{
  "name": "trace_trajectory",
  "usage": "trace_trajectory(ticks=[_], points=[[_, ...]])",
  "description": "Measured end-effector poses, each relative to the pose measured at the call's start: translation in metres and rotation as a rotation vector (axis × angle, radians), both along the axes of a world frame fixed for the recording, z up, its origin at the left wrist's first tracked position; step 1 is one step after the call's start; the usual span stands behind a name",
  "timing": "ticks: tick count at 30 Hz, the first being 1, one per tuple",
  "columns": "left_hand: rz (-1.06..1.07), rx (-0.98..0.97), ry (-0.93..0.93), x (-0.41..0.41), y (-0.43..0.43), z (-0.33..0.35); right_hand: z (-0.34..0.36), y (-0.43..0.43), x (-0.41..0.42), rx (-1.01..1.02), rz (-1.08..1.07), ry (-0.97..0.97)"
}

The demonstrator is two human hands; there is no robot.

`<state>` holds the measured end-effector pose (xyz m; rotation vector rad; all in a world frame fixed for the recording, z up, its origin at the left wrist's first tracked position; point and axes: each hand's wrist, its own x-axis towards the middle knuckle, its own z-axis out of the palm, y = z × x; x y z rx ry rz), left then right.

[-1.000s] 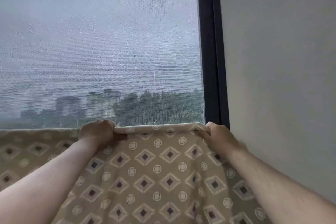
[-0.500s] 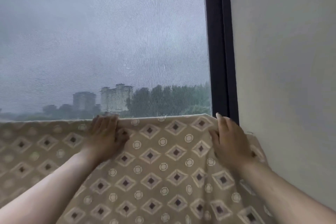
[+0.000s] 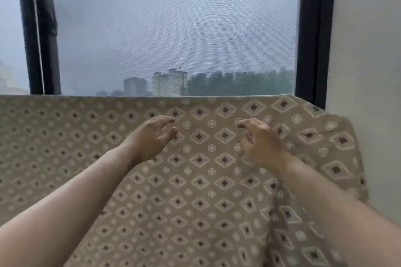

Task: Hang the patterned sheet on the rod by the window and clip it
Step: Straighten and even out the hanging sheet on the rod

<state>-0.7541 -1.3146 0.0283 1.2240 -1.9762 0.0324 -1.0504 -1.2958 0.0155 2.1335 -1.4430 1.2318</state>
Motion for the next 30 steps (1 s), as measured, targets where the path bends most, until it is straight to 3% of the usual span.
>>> trace_trajectory(ticks=[5, 17, 30], points=[[-0.018, 0.001, 0.212, 0.079, 0.083, -0.019, -0.014, 0.049, 0.077, 0.128, 0.12, -0.111], [0.184, 0.06, 0.335, 0.247, 0.301, -0.077, -0.061, 0.185, 0.252, 0.363, 0.414, -0.247], [0.551, 0.092, 0.405, 0.275, 0.538, -0.111, -0.105, 0.331, 0.327, 0.547, 0.789, -0.152]])
